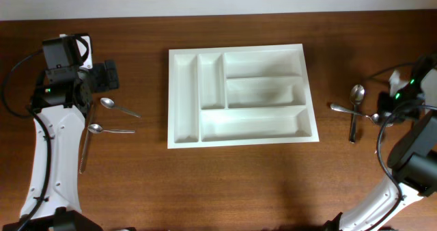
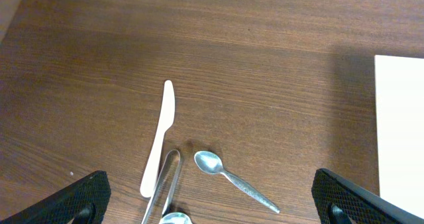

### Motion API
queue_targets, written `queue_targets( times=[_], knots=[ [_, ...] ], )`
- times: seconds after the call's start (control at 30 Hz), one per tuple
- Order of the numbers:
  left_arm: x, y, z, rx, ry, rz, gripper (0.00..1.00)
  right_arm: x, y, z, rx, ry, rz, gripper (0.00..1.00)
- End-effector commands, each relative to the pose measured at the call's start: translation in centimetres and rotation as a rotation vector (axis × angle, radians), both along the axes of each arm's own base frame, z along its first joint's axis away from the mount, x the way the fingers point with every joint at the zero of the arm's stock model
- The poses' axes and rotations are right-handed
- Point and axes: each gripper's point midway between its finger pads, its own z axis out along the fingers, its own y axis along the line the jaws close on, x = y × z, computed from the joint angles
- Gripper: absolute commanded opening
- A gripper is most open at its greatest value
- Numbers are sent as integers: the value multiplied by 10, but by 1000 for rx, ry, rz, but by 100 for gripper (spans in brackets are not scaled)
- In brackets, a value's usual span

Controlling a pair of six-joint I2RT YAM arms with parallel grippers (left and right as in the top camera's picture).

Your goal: Pack container

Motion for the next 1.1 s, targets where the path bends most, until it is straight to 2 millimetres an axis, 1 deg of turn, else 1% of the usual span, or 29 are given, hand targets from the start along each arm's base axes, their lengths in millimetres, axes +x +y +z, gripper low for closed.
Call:
queue_targets(
  times=[0.0, 0.07, 0.13, 0.17, 0.23, 0.3, 0.33, 0.37, 0.47, 0.53, 0.57, 0.63, 0.7, 0.8, 0.87, 0.93, 1.0, 1.07],
  knots=[
    [4, 2, 8, 19, -13, -9, 99, 46, 35, 95, -17, -238, 130, 4],
    [4, 2, 8, 19, -13, -9, 99, 64, 66, 124, 6, -319, 256, 4],
    [4, 2, 8, 18, -13, -9, 99, 80, 97, 144, 4, -380, 393, 4],
    [4, 2, 8, 19, -13, -9, 99, 87, 112, 150, 0, -403, 465, 4],
    [4, 2, 8, 18, -13, -9, 99, 99, 151, 157, -9, -449, 689, 4],
    [4, 2, 8, 19, -13, -9, 99, 106, 187, 156, -18, -476, 929, 4],
    [4, 2, 8, 18, -13, -9, 99, 107, 217, 151, -22, -479, 1132, 4],
    [4, 2, 8, 19, -13, -9, 99, 107, 234, 147, -23, -478, 1256, 4],
    [4, 2, 8, 18, -13, -9, 99, 109, 276, 130, -18, -474, 1554, 4],
    [4, 2, 8, 18, -13, -9, 99, 111, 295, 119, -14, -471, 1683, 4],
    [4, 2, 8, 18, -13, -9, 99, 115, 306, 109, -14, -473, 1762, 4],
    [4, 2, 8, 18, -13, -9, 99, 128, 317, 93, -31, -486, 1836, 4],
    [4, 2, 8, 19, -13, -9, 99, 143, 322, 80, -49, -507, 1848, 4],
    [4, 2, 8, 19, -13, -9, 99, 168, 326, 55, -77, -536, 1848, 4],
    [4, 2, 8, 18, -13, -9, 99, 179, 329, 39, -85, -546, 1847, 4],
    [4, 2, 8, 18, -13, -9, 99, 188, 330, 23, -88, -549, 1847, 4],
    [4, 2, 8, 18, -13, -9, 99, 191, 333, 10, -77, -545, 1848, 4],
    [4, 2, 8, 18, -13, -9, 99, 190, 336, 5, -61, -536, 1818, 5]
  ],
)
